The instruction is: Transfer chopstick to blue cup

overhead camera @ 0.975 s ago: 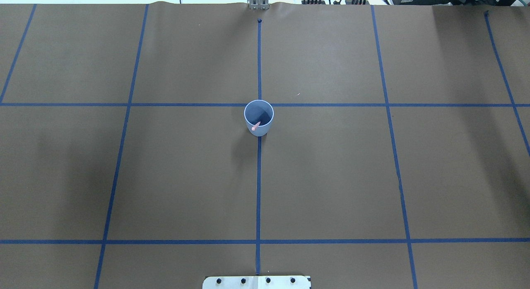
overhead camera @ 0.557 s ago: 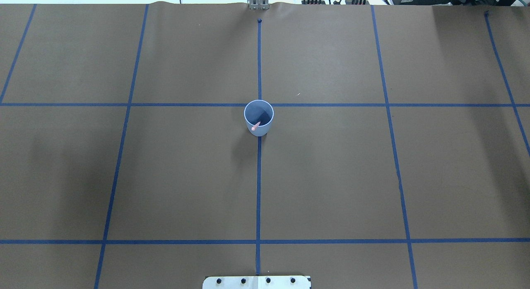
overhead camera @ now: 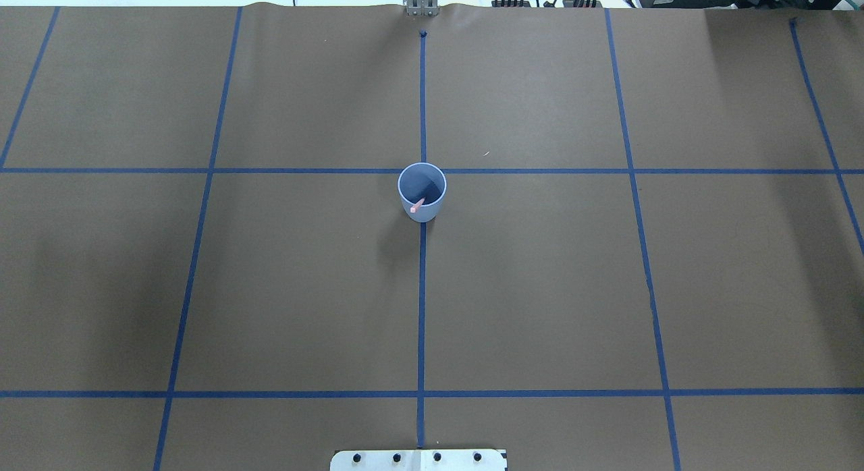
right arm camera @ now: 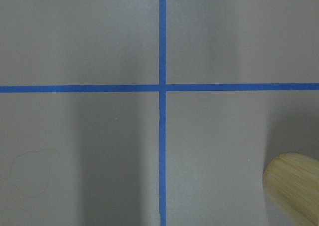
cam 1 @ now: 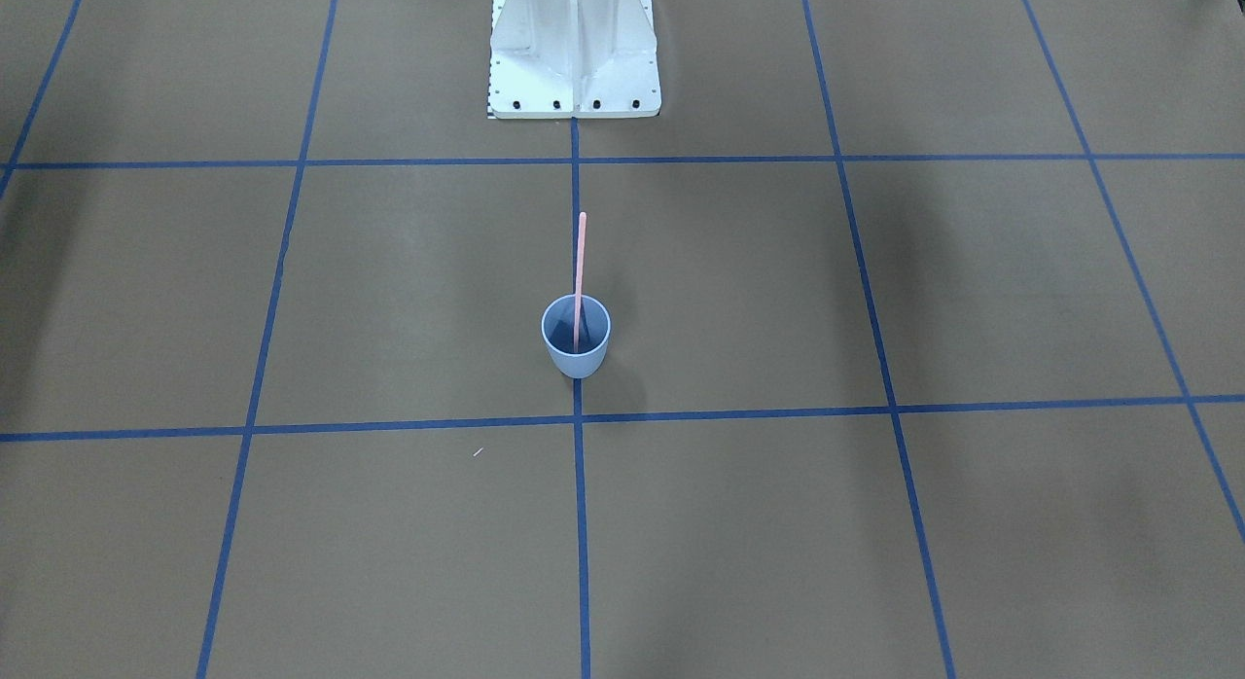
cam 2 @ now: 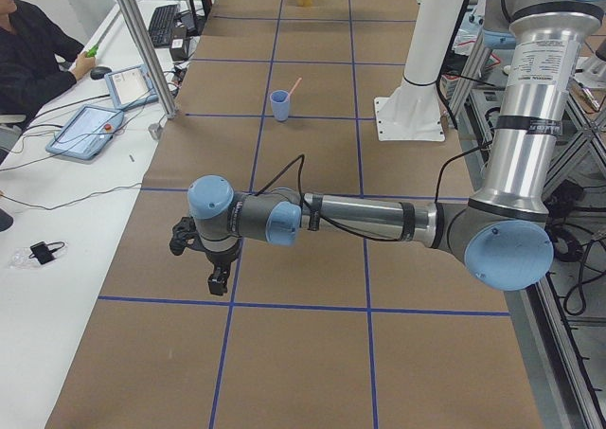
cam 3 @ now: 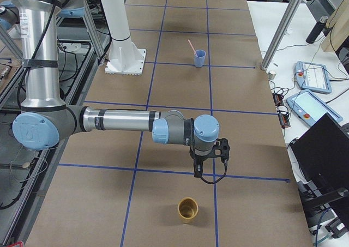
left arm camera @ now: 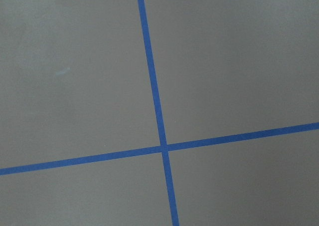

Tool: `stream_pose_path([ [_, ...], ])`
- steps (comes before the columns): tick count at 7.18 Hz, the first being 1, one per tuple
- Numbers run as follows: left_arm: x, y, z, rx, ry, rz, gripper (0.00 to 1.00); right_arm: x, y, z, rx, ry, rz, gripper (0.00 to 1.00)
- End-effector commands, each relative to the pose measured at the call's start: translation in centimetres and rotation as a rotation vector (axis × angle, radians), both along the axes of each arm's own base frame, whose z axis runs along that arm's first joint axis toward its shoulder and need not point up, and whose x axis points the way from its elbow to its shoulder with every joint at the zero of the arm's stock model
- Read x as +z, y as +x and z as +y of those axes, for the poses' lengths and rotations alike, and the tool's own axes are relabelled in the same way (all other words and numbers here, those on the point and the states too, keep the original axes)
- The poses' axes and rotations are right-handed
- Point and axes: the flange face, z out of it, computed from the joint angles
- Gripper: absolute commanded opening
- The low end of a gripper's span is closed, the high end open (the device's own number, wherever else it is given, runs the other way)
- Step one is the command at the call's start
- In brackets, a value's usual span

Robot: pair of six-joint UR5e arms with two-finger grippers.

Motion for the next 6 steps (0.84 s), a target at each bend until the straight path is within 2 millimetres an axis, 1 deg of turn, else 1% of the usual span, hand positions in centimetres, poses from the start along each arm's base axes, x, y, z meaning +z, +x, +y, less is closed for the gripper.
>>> stream_pose_path([
  [1,1.91,-0.95,2.05,-0.016,-0.034,0.02,0.98,0.45,-0.01,-0.01,0.0,-0.009,0.0,1.0],
  [4,1.99,-1.28,2.16,-0.022,-0.035,0.02,0.98,0.38,-0.01,-0.02,0.0,-0.008,0.0,1.0],
  [6,1.99,-1.28,2.16,-0.022,-0.035,0.02,0.98,-0.16,-0.02,-0.22,0.0,0.003,-0.002,1.0],
])
